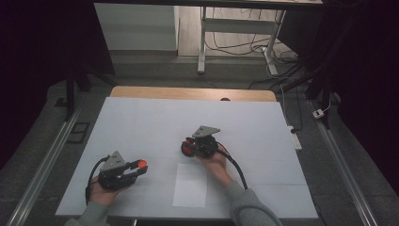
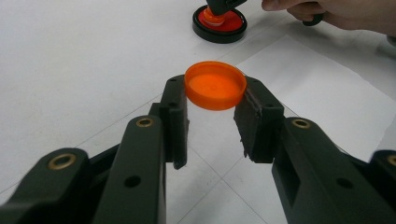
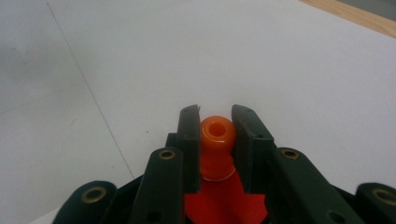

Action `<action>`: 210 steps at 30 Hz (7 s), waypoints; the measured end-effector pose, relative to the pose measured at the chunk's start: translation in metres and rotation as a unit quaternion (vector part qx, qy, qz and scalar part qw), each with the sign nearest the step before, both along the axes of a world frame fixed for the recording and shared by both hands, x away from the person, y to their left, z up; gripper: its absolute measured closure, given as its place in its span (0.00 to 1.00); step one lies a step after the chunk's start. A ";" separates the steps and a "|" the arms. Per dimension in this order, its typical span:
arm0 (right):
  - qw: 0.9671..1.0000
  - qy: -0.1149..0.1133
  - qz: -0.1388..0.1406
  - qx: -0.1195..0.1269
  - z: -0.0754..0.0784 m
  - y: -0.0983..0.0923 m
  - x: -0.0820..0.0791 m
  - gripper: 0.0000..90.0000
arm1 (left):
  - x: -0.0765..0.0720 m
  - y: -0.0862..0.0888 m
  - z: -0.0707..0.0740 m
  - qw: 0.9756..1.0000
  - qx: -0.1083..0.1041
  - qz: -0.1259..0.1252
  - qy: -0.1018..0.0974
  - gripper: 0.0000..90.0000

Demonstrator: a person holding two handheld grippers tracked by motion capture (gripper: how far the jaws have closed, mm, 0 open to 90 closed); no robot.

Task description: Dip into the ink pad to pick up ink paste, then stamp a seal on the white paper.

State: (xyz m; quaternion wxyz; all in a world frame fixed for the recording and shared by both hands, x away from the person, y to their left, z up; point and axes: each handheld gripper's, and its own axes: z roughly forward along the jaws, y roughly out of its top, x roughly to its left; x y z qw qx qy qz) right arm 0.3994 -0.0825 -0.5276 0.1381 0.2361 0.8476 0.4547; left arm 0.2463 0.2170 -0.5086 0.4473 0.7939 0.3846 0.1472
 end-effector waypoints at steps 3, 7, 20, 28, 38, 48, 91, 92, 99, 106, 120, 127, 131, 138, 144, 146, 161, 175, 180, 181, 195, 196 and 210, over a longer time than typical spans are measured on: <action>1.000 0.002 0.000 0.006 -0.001 -0.001 0.000 0.82 | -0.001 0.000 0.000 1.000 0.000 -0.001 -0.001 0.73; 1.000 0.003 0.001 0.009 -0.002 -0.002 0.001 0.82 | 0.000 0.000 0.000 1.000 -0.001 0.000 0.000 0.73; 1.000 -0.002 0.002 0.015 -0.004 -0.003 0.000 0.82 | -0.001 0.001 0.001 1.000 -0.003 0.003 0.000 0.73; 1.000 -0.002 -0.001 0.016 -0.004 -0.003 0.000 0.82 | -0.001 0.002 0.001 1.000 -0.004 0.004 -0.001 0.73; 1.000 0.000 -0.003 0.007 -0.002 -0.001 0.000 0.81 | 0.000 0.004 0.001 1.000 -0.005 0.004 0.000 0.73; 0.997 0.009 -0.016 0.077 0.018 -0.019 0.002 0.81 | 0.001 0.006 0.001 1.000 -0.006 0.004 -0.001 0.73; 0.995 0.013 -0.015 0.099 0.035 -0.046 -0.009 0.81 | 0.002 0.011 0.000 1.000 -0.009 0.014 0.000 0.73; 0.995 0.013 -0.013 0.098 0.035 -0.047 -0.010 0.81 | 0.002 0.011 0.000 1.000 -0.009 0.014 0.000 0.73; 0.995 0.010 -0.012 0.101 0.039 -0.049 -0.014 0.81 | 0.002 0.011 0.000 1.000 -0.010 0.013 0.000 0.73; 0.995 0.008 -0.007 0.097 0.040 -0.052 -0.019 0.81 | 0.002 0.011 0.000 1.000 -0.010 0.013 0.000 0.73; 0.995 0.000 -0.003 0.100 0.046 -0.060 -0.028 0.81 | 0.002 0.011 0.000 1.000 -0.011 0.012 -0.003 0.73; 0.995 -0.003 0.000 0.099 0.049 -0.063 -0.033 0.81 | 0.002 0.011 0.000 1.000 -0.010 0.013 -0.003 0.73; 0.995 -0.004 0.002 0.103 0.050 -0.064 -0.036 0.81 | 0.002 0.011 0.000 1.000 -0.010 0.013 -0.003 0.73; 0.995 -0.001 0.009 0.102 0.051 -0.066 -0.041 0.81 | 0.002 0.011 0.000 1.000 -0.010 0.013 -0.003 0.73; 0.995 0.002 0.015 0.103 0.051 -0.066 -0.045 0.81 | 0.002 0.011 0.000 1.000 -0.010 0.012 -0.003 0.73; 0.994 0.003 0.019 0.103 0.050 -0.066 -0.048 0.81 | 0.002 0.011 0.000 1.000 -0.010 0.012 -0.003 0.73; 0.994 0.014 0.043 0.094 0.045 -0.066 -0.064 0.81 | 0.002 0.011 0.000 1.000 -0.009 0.012 -0.002 0.73; 0.994 0.025 0.066 0.081 0.037 -0.062 -0.077 0.81 | 0.002 0.011 0.000 1.000 -0.007 0.012 -0.002 0.73; 0.993 0.031 0.075 0.081 0.035 -0.059 -0.081 0.81 | 0.002 0.010 -0.001 1.000 -0.007 0.011 -0.001 0.73; 0.993 0.031 0.076 0.079 0.034 -0.059 -0.082 0.81 | 0.002 0.011 -0.001 1.000 -0.007 0.012 -0.001 0.73; 0.993 0.040 0.094 0.068 0.027 -0.052 -0.089 0.81 | 0.003 0.010 -0.001 1.000 -0.006 0.011 0.000 0.73; 0.993 0.040 0.094 0.066 0.027 -0.051 -0.089 0.81 | 0.003 0.010 -0.001 1.000 -0.006 0.011 0.000 0.73; 0.993 0.040 0.100 0.048 0.020 -0.045 -0.092 0.81 | 0.002 0.009 -0.001 1.000 -0.004 0.009 -0.001 0.73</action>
